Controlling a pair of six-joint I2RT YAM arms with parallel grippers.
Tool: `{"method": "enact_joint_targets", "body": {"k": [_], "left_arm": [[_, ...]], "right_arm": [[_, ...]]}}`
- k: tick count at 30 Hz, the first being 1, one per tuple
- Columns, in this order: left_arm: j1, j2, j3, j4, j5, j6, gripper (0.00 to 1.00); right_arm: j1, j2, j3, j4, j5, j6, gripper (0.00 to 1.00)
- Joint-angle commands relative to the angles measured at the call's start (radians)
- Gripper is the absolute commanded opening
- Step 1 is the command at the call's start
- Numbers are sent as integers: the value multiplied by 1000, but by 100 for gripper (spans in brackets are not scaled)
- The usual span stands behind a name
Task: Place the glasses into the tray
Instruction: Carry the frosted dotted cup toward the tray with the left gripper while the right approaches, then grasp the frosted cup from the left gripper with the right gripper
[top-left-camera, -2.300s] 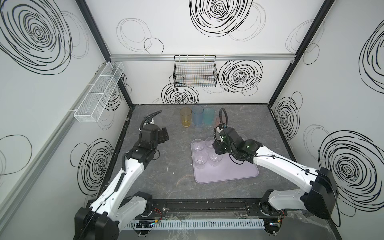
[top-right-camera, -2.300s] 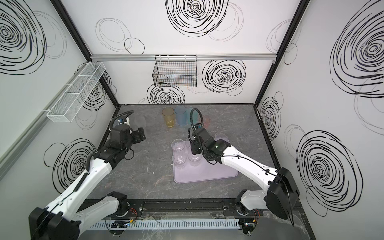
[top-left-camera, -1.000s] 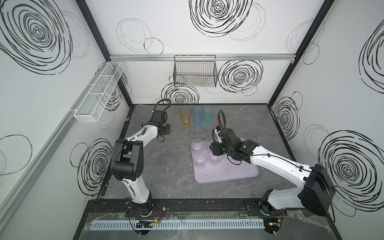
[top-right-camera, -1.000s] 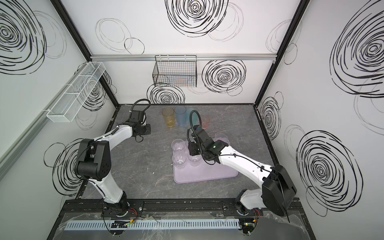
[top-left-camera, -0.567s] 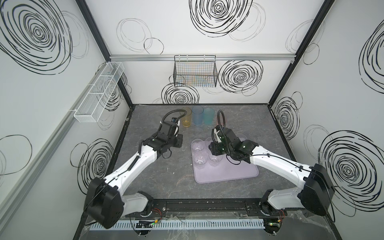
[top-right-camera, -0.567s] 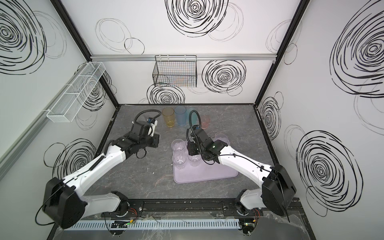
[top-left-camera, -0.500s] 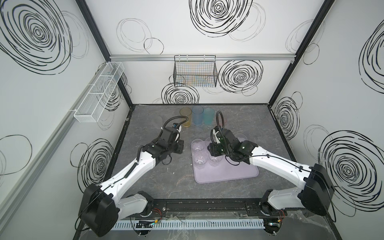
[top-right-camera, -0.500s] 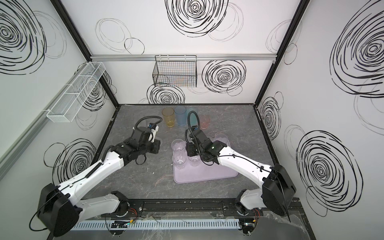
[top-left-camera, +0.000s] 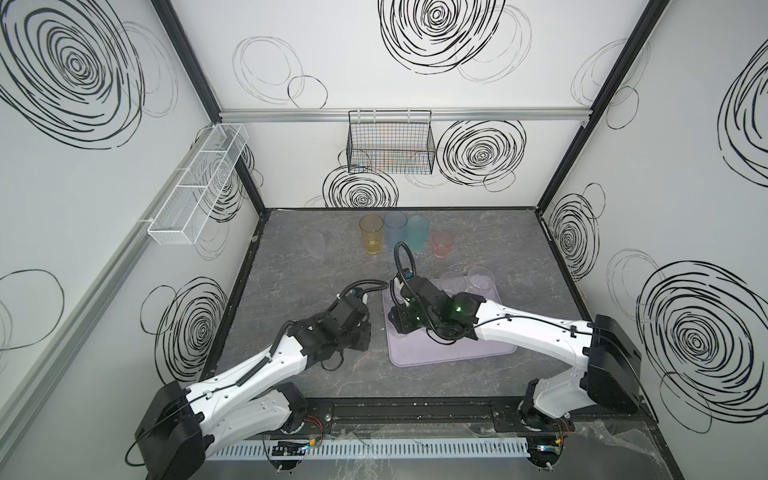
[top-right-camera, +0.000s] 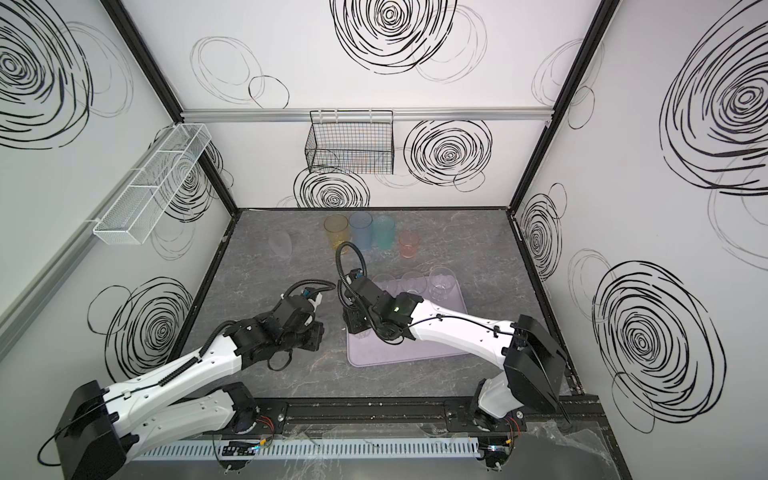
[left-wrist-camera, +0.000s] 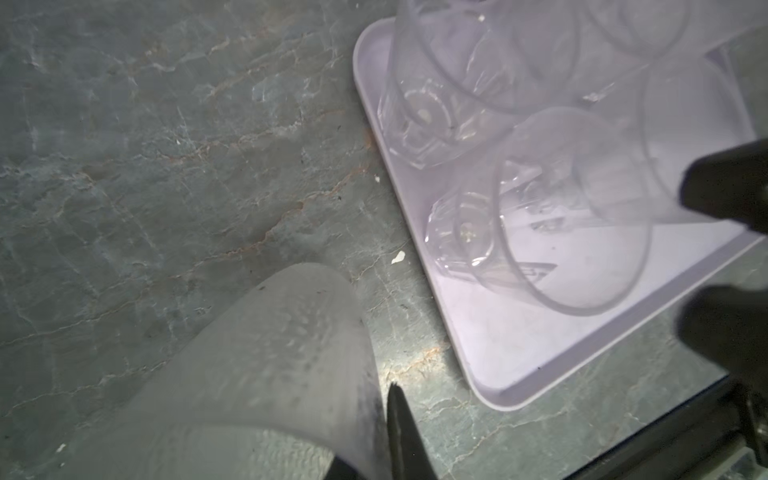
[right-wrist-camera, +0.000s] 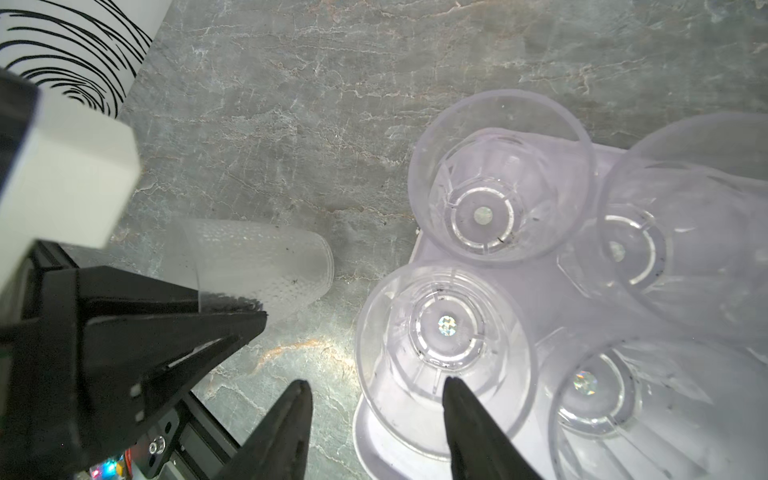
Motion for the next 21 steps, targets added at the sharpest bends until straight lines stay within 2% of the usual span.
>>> {"method": "enact_joint_targets", "body": {"k": [1, 5, 11, 15, 18, 21], "left_arm": [[-3, 25, 4, 50, -25, -5, 16], [-2, 25, 30, 41, -29, 12, 20], [14, -58, 118, -38, -79, 27, 41], [42, -127, 161, -53, -82, 36, 46], [109, -196, 174, -47, -135, 51, 49], [236, -283, 149, 8, -142, 63, 57]], "right_arm": [[2, 13, 35, -28, 23, 26, 55], [3, 13, 33, -26, 25, 31, 55], [0, 5, 42, -25, 45, 32, 55], [-1, 11, 47, -13, 50, 41, 55], [0, 23, 48, 16, 40, 48, 55], [5, 67, 62, 42, -5, 48, 55]]}}
